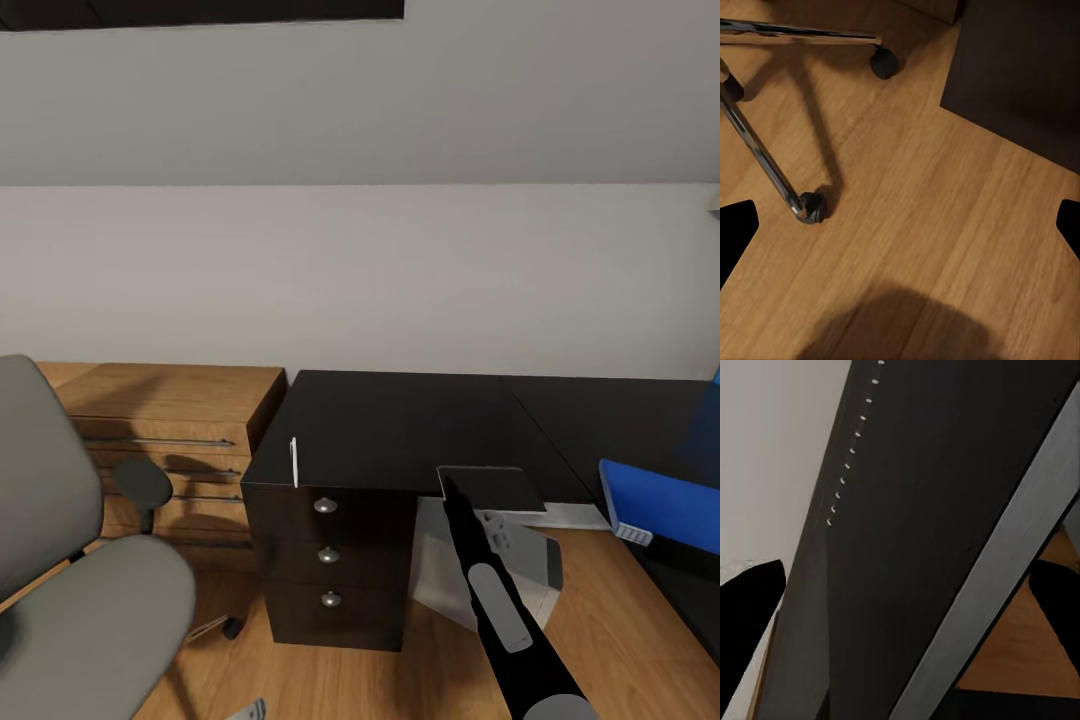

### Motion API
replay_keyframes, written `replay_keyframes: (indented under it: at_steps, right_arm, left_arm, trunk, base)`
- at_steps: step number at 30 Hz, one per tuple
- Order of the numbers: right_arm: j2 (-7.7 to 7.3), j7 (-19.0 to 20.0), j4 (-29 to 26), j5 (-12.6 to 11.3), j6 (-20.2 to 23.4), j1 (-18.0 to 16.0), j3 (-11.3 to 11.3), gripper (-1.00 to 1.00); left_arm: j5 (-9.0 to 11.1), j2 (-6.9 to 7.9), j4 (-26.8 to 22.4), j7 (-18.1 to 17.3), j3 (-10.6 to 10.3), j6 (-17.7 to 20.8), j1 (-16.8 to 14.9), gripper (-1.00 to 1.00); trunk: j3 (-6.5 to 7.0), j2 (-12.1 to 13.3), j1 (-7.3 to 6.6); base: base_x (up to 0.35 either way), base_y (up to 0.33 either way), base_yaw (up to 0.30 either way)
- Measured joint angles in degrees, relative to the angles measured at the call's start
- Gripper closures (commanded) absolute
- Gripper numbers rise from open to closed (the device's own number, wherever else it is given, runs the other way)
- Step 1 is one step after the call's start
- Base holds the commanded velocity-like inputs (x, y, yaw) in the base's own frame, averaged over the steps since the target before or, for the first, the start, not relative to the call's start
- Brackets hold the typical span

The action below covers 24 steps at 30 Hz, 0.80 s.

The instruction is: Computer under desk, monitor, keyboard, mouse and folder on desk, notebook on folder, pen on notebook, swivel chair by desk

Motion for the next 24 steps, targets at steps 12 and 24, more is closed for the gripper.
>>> replay_keyframes:
  at_steps: [12,24]
  right_arm:
    - [0.01,0.05,-0.09,0.2,-0.02,0.0,0.0,1.0]
    - [0.03,0.03,-0.55,-0.11,0.09,0.04,0.07,1.0]
  left_arm:
    - [0.09,0.01,0.0,0.06,0.0,0.01,0.0,-1.0]
    - [0.09,0.02,0.0,0.07,0.0,0.0,-0.01,-1.0]
  trunk:
    - [0.0,0.0,0.0]
    - [-0.01,-0.01,0.0]
  base:
    - [0.0,0.0,0.0]
    - [0.0,0.0,0.0]
